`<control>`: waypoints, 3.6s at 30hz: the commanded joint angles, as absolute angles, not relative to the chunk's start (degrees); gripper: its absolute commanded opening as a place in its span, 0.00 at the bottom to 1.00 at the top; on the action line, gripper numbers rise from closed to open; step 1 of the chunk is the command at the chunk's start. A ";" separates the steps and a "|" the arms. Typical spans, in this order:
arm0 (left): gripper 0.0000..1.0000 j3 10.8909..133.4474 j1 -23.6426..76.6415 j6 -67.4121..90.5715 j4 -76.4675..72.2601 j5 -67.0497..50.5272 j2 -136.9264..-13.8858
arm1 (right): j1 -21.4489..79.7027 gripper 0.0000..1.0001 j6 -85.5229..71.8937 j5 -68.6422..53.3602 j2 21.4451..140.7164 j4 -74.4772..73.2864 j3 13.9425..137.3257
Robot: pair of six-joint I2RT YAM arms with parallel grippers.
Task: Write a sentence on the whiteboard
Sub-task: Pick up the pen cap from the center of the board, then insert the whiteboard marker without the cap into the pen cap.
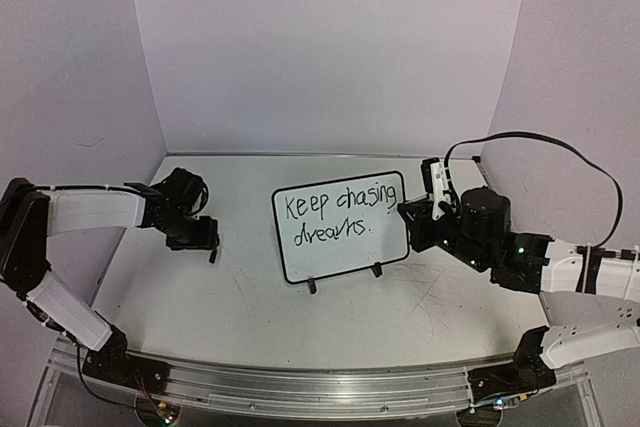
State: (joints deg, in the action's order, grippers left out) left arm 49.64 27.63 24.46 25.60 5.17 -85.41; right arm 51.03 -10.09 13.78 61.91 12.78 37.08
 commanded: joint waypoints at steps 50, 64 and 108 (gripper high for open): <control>0.00 39.38 42.25 -3.23 1.52 -25.18 -51.84 | 59.82 0.00 -10.30 -25.90 89.24 5.10 77.02; 0.00 39.58 46.02 -5.04 3.74 -21.20 -53.32 | 59.82 0.00 -10.91 -21.84 93.52 0.00 82.99; 0.00 42.56 48.01 -4.22 4.48 -13.18 -52.18 | 59.78 0.00 -6.60 -39.30 110.10 -24.57 100.07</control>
State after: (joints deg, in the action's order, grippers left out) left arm 39.48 47.58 -4.47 9.74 -16.63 -53.41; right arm 58.41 -7.15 -32.28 106.93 -18.88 97.55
